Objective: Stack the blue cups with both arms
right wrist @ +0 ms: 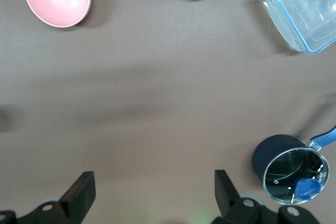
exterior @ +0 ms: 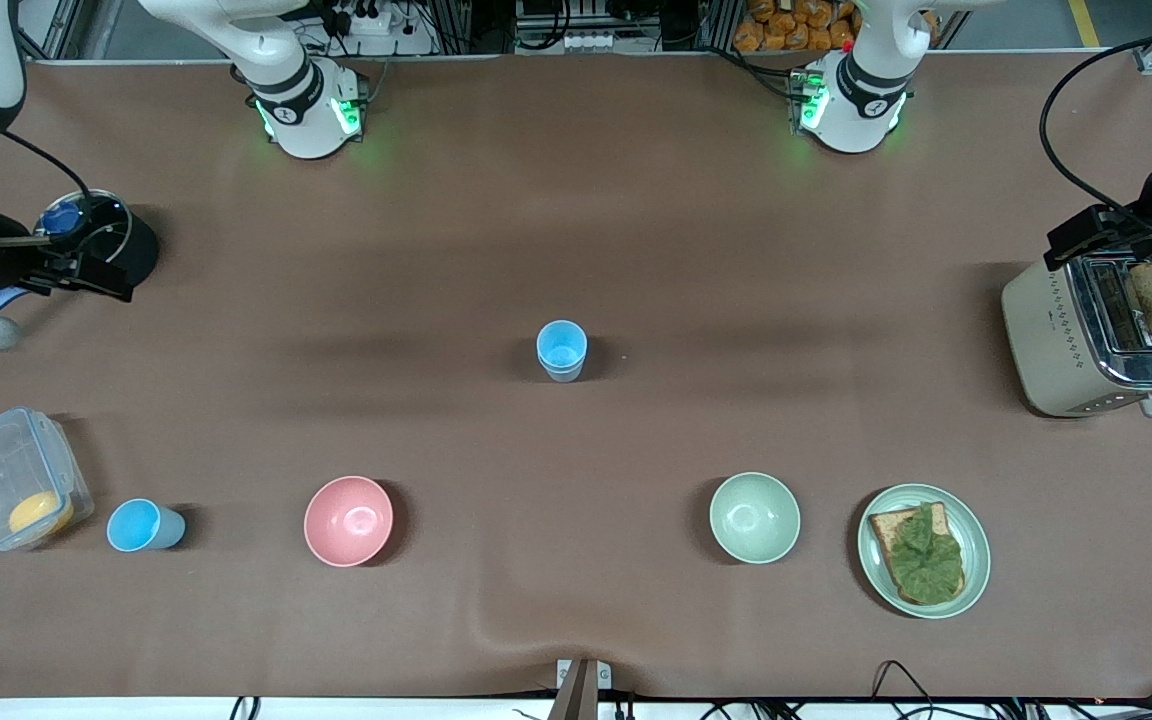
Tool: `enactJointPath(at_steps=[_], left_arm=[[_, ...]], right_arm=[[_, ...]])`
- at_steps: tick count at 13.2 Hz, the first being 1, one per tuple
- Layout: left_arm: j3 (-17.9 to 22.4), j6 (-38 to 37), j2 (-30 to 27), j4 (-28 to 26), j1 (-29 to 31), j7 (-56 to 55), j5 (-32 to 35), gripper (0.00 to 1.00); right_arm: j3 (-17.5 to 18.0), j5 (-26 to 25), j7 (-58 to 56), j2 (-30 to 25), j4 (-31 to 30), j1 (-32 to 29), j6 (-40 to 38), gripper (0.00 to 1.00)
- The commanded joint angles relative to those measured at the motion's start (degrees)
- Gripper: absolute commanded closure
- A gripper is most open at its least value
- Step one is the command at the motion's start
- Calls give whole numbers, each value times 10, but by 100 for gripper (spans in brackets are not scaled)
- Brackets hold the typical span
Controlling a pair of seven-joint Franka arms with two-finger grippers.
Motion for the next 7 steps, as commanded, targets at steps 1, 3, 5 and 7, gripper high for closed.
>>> enactJointPath(at_steps=[1, 3, 5, 7], left_arm=[[-5, -6, -1, -2, 2, 4, 13, 0], [-5, -8, -1, -2, 1, 2, 9, 0], [-5, -8, -1, -2, 2, 0, 6, 0], [-5, -10, -2, -1, 3, -5, 4, 0]], right_arm=[[-1, -8, 4, -8, -3, 4, -4, 0], [-1, -8, 4, -8, -3, 4, -4, 0], [-1, -8, 4, -8, -3, 4, -4, 0], [-1, -8, 4, -8, -3, 4, -4, 0]])
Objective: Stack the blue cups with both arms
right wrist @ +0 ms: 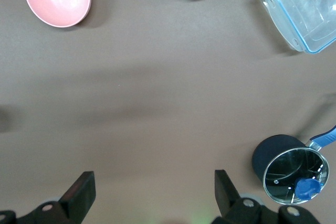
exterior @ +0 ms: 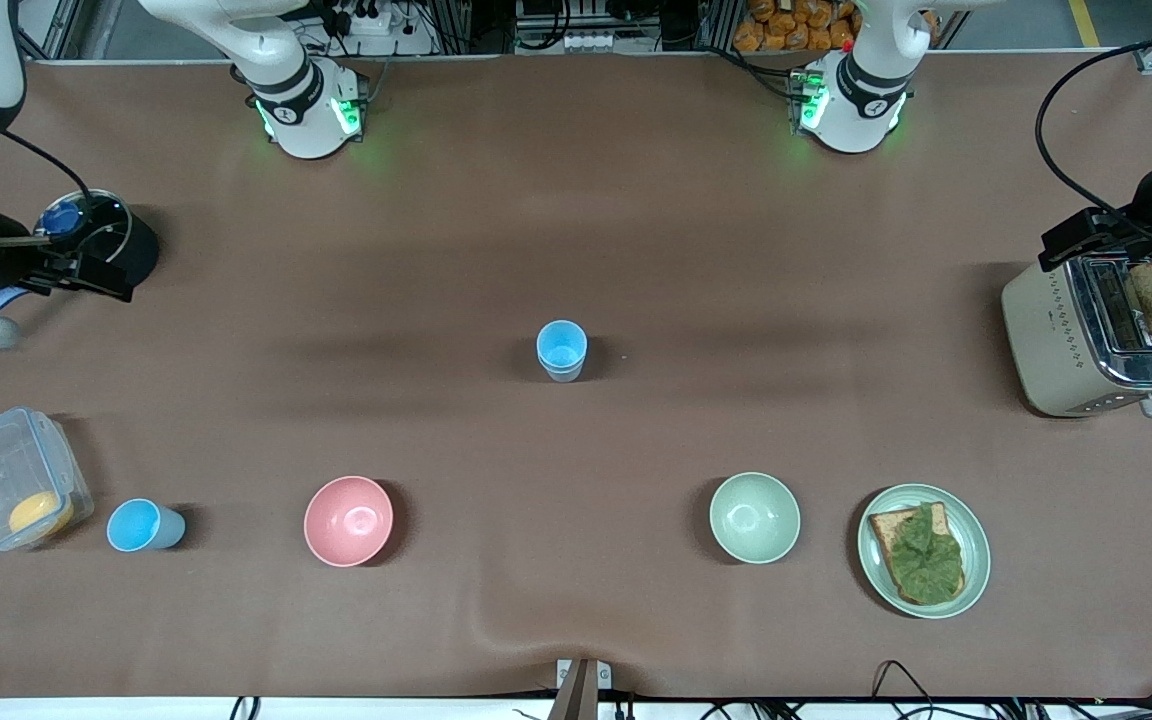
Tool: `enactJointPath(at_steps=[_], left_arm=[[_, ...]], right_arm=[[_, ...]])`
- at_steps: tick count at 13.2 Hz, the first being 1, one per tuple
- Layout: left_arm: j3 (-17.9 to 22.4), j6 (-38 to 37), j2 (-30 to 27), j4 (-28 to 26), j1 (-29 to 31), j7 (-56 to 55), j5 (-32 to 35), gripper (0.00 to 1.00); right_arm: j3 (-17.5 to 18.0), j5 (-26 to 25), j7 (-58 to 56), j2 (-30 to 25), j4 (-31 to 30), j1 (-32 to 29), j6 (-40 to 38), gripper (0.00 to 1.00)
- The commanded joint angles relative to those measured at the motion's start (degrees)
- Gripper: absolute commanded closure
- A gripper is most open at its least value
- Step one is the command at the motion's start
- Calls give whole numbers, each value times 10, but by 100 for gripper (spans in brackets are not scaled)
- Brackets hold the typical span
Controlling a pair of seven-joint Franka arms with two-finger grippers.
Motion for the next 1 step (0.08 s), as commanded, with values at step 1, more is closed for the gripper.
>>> enactJointPath(at_steps=[1], left_arm=[[-4, -8, -5, 1, 4, -4, 4, 0]], right_arm=[[-1, -8, 3, -8, -3, 4, -4, 0]])
